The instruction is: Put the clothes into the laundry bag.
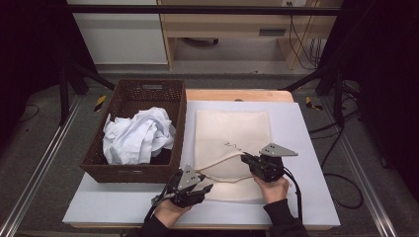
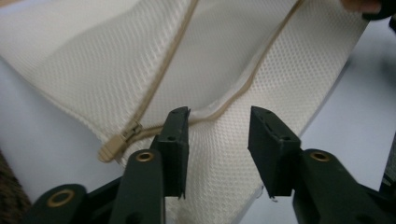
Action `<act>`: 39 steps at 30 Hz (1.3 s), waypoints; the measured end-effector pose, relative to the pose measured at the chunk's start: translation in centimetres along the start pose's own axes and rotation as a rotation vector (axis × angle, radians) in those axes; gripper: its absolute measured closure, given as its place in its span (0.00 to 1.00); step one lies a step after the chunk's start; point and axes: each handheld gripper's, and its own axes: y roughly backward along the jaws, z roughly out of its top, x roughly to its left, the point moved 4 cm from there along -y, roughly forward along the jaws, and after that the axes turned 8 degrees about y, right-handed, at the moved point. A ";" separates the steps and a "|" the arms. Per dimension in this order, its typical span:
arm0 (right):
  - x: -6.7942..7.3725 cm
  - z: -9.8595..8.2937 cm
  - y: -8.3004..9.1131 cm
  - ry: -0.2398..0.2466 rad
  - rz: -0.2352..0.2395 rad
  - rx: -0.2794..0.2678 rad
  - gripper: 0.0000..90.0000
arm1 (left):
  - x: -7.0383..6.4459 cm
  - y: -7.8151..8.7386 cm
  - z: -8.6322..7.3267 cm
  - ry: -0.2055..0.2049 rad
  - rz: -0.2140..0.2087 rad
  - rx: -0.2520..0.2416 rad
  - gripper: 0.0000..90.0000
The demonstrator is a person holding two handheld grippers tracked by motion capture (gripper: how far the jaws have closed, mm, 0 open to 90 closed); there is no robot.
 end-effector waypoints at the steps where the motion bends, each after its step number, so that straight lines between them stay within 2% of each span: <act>1: 0.0 0.0 0.0 -0.002 0.000 -0.001 0.96 | 0.0 0.5 0.4 0.002 -0.001 -0.013 0.59; 6: 0.0 0.0 0.1 -0.009 0.005 -0.003 0.96 | 0.2 2.1 1.8 0.021 -0.013 -0.056 0.49; 9: -0.1 -0.1 0.1 -0.012 0.005 -0.002 0.96 | 0.5 3.0 2.6 0.029 -0.003 -0.071 0.43; 14: -0.1 -0.1 0.1 -0.014 0.005 0.003 0.95 | 2.0 4.6 4.2 0.031 0.034 -0.107 0.38; 18: -0.1 -0.1 0.0 -0.012 0.006 0.004 0.95 | 3.1 6.0 5.2 0.041 0.048 -0.137 0.35; 21: -0.2 -0.1 0.0 -0.015 0.006 0.005 0.96 | 3.7 6.4 5.7 0.034 0.068 -0.144 0.32; 24: -0.2 -0.2 -0.1 -0.013 0.007 0.009 0.96 | 4.5 6.5 6.0 0.035 0.078 -0.117 0.28; 31: -0.2 -0.2 0.0 -0.017 0.004 0.009 0.95 | 6.2 7.0 7.0 0.012 0.125 -0.114 0.24; 35: -0.1 -0.2 -0.1 -0.016 0.009 0.014 0.96 | 7.5 8.2 8.1 -0.008 0.162 -0.135 0.23; 39: -0.2 -0.2 -0.1 -0.014 0.008 0.015 0.96 | 9.2 9.4 9.1 -0.012 0.188 -0.136 0.19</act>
